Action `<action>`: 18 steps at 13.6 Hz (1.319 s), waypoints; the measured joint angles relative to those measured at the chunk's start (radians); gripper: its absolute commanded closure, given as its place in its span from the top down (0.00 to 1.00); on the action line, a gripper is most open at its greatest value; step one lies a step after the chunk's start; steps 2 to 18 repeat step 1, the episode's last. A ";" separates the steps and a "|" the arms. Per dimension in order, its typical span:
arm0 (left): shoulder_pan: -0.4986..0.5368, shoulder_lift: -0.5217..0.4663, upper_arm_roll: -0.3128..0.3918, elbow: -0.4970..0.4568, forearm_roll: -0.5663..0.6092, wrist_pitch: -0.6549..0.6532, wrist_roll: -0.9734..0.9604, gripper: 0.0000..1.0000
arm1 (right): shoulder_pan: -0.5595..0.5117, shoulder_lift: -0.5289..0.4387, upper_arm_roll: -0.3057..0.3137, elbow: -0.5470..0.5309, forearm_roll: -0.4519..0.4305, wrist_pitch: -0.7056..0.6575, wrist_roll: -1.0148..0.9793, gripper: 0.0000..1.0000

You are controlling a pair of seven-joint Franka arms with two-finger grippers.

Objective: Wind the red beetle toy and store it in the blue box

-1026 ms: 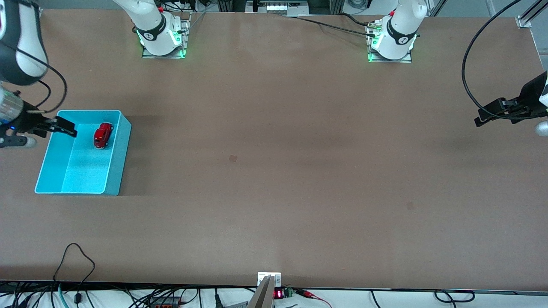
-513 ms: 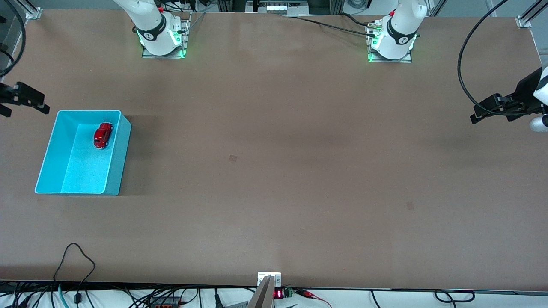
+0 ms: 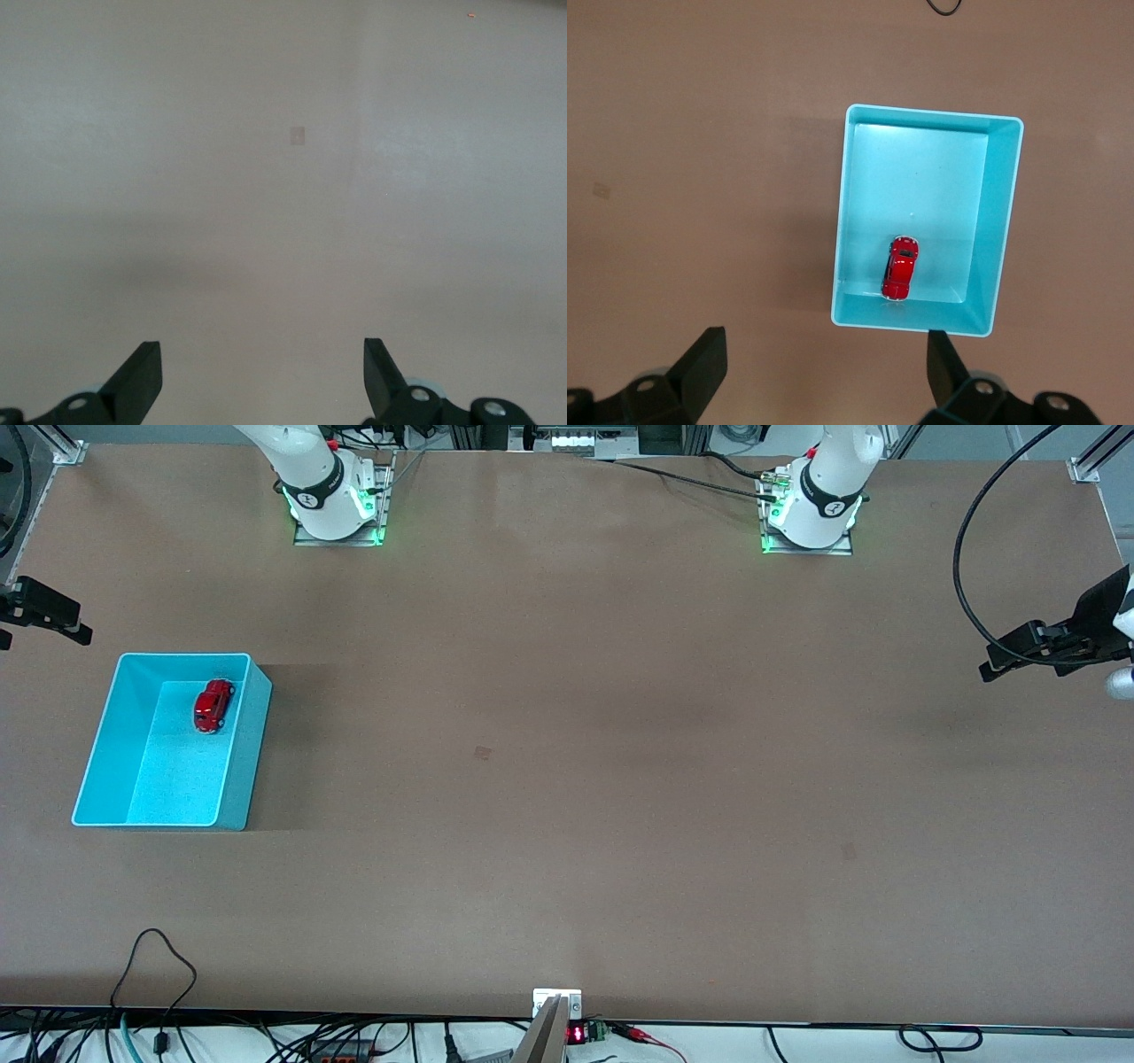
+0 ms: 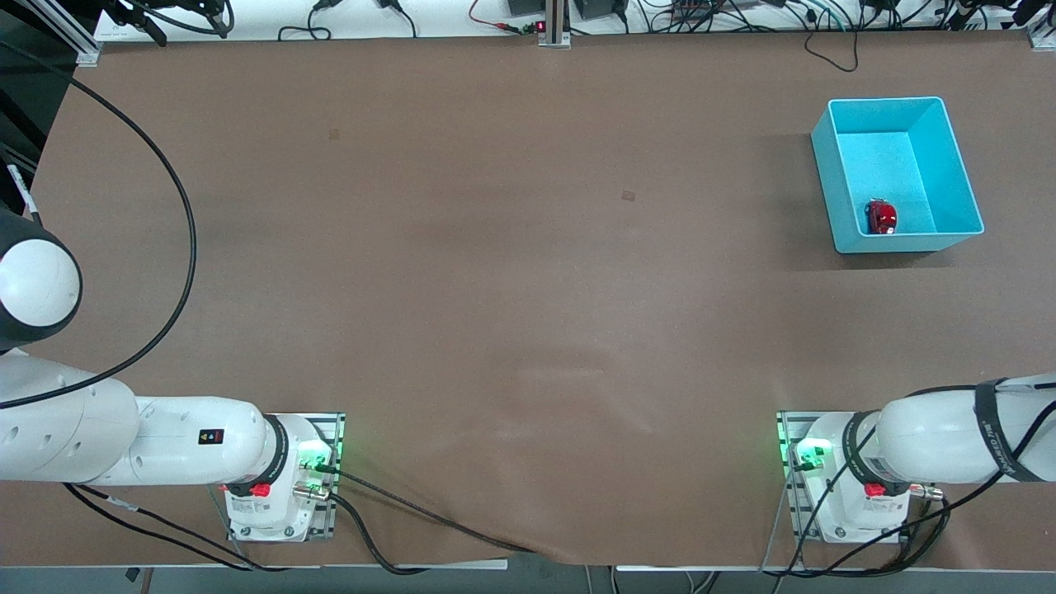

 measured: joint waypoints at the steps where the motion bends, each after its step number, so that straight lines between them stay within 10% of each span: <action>1: 0.000 0.000 -0.001 0.000 0.000 0.000 0.000 1.00 | 0.001 0.000 0.002 0.000 0.000 0.000 0.003 1.00; 18: 0.000 0.000 -0.001 0.000 0.000 0.000 0.000 1.00 | 0.001 0.000 0.002 0.000 0.000 0.000 0.003 1.00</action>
